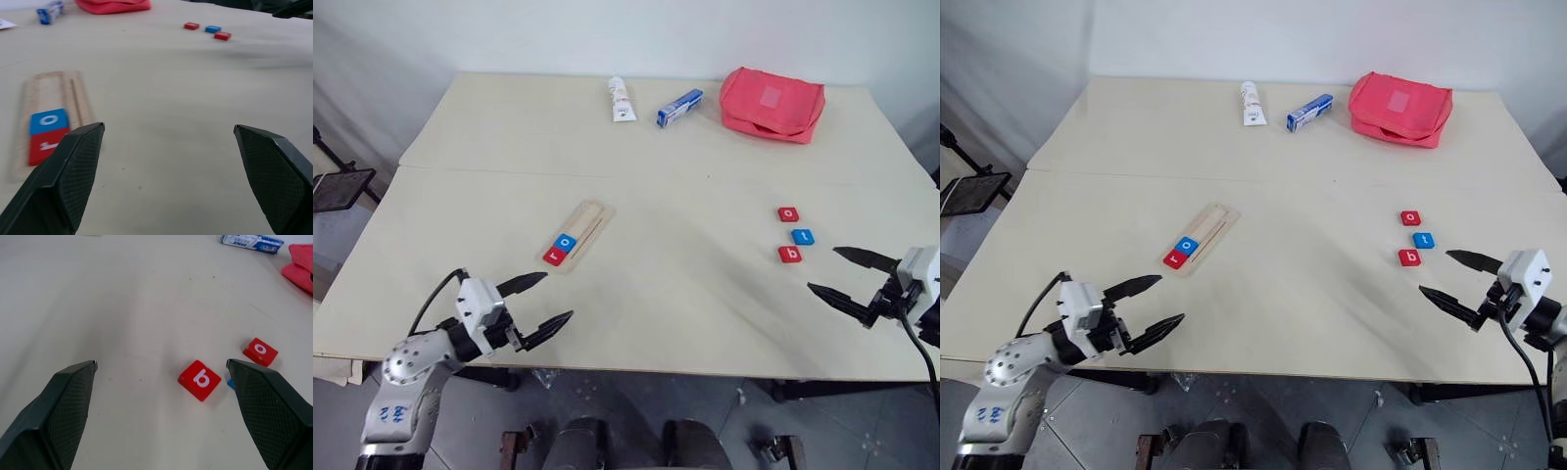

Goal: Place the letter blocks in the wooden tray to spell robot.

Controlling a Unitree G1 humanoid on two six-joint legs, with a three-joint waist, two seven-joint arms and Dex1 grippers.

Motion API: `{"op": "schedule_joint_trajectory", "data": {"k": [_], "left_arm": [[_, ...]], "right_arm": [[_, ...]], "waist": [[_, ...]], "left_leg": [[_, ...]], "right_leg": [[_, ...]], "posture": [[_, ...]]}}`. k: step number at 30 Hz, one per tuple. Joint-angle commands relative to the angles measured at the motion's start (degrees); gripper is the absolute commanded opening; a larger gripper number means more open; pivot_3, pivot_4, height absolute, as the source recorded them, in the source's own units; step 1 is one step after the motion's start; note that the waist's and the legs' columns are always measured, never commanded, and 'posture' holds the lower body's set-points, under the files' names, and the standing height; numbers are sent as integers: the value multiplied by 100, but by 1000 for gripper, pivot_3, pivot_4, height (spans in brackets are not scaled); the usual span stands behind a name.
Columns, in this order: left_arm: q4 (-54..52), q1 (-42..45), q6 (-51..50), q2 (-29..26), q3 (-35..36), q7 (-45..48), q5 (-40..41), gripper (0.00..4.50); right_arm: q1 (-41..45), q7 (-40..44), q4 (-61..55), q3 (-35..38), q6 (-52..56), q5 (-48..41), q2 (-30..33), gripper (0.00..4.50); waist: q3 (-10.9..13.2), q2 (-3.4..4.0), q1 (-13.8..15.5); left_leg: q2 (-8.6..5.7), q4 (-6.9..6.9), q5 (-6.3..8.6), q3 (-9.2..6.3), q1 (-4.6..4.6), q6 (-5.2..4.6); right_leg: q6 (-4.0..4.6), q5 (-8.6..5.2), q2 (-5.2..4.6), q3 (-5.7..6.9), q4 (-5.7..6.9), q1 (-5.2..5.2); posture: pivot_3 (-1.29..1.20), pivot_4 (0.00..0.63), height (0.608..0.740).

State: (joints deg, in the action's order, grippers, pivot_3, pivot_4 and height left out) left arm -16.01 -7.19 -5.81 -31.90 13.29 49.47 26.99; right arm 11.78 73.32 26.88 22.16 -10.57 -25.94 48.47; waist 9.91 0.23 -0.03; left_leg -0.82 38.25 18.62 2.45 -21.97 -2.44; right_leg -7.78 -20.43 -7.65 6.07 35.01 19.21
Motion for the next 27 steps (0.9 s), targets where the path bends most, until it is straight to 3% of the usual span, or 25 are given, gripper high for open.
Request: {"op": "schedule_joint_trajectory", "data": {"k": [1, 4, 8, 17, 27], "left_arm": [[-431, -342, -155, -131, 419, -162, 161, 4500], [-424, -382, -58, -116, 677, -297, 144, 4500], [-505, -131, -654, -283, 678, -800, -42, 4500], [-922, 1320, -3191, -665, -40, -2023, -48, 4500], [-390, 3283, -5318, -798, -1265, -2498, -383, 4500]], "right_arm": [[112, 73, -263, -50, 108, -93, 13, 4437], [149, 125, -475, -171, 251, -136, -21, 4437], [96, 220, -883, -287, 570, -239, -22, 4437], [39, 722, -1334, -393, 837, -316, 162, 4437], [-80, 586, -1435, -347, 822, -278, 72, 4437]], "waist": [[0, 0, 1], [0, 0, 14], [1, 1, 51], [0, 1, 133], [1, -1, 150]], "left_leg": [[0, 1, 0, 0, 0, 0], [0, 1, 0, -1, -1, 0], [-1, 10, 0, -26, -2, 0], [-6, 10, 1, -37, -2, 0], [-9, 12, 1, -39, -4, 1]], "right_leg": [[0, 0, 1, 0, 0, 0], [0, 0, 0, -1, -4, -2], [0, 0, -1, -7, -11, -20], [0, 0, 2, -8, -16, -30], [0, 0, 7, 3, -14, -30]], "posture": [[0, 150, 740], [0, 150, 740], [0, 150, 740], [0, 150, 740], [0, 150, 740]]}}
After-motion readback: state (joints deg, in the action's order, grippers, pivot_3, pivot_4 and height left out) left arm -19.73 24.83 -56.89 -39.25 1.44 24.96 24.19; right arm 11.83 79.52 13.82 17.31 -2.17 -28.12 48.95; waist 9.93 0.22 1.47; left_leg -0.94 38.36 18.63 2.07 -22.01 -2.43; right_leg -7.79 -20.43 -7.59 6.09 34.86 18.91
